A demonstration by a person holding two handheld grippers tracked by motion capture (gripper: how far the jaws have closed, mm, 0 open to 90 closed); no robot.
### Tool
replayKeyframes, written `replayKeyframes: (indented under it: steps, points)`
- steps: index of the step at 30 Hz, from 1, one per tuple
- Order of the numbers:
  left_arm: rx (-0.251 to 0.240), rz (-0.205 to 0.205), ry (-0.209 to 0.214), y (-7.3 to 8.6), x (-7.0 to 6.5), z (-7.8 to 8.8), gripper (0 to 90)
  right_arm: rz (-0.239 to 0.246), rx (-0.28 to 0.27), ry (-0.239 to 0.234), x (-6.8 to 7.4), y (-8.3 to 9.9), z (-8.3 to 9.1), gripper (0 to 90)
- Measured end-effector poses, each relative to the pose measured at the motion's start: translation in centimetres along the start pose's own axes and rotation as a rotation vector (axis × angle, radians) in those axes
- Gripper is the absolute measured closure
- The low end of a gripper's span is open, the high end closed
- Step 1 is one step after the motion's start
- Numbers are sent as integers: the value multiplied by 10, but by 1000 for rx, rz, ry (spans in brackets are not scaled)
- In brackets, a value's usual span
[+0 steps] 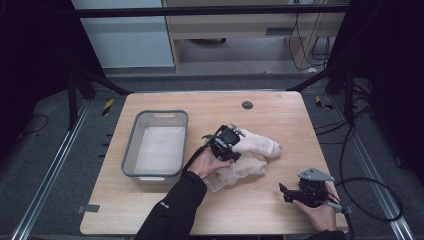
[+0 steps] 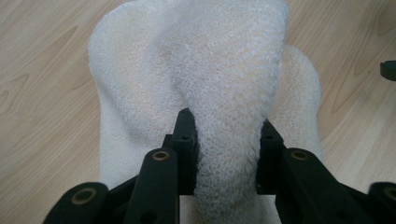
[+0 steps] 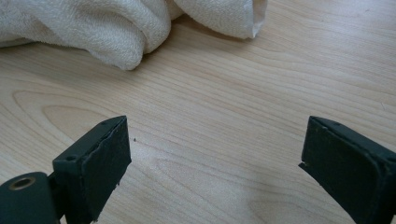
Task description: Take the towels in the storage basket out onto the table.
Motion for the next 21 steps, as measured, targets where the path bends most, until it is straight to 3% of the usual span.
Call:
replayKeyframes:
  steps: [8, 21]
  points:
    - [9, 4, -12, 9, 1, -7, 613, -4, 3, 1, 1, 0, 0, 75]
    - [-4, -23, -44, 18, 4, -8, 344, 9, 6, 3, 0, 1, -1, 73]
Point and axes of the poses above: each handheld gripper's, and its own axes: z roughly backward along the jaws, y roughly out of its underside, x roughly to its left, the point moved 1 cm from there along -z, roughly forward along the jaws, and after that the axes turned 11 degrees about -x, right-handed, at the moved point
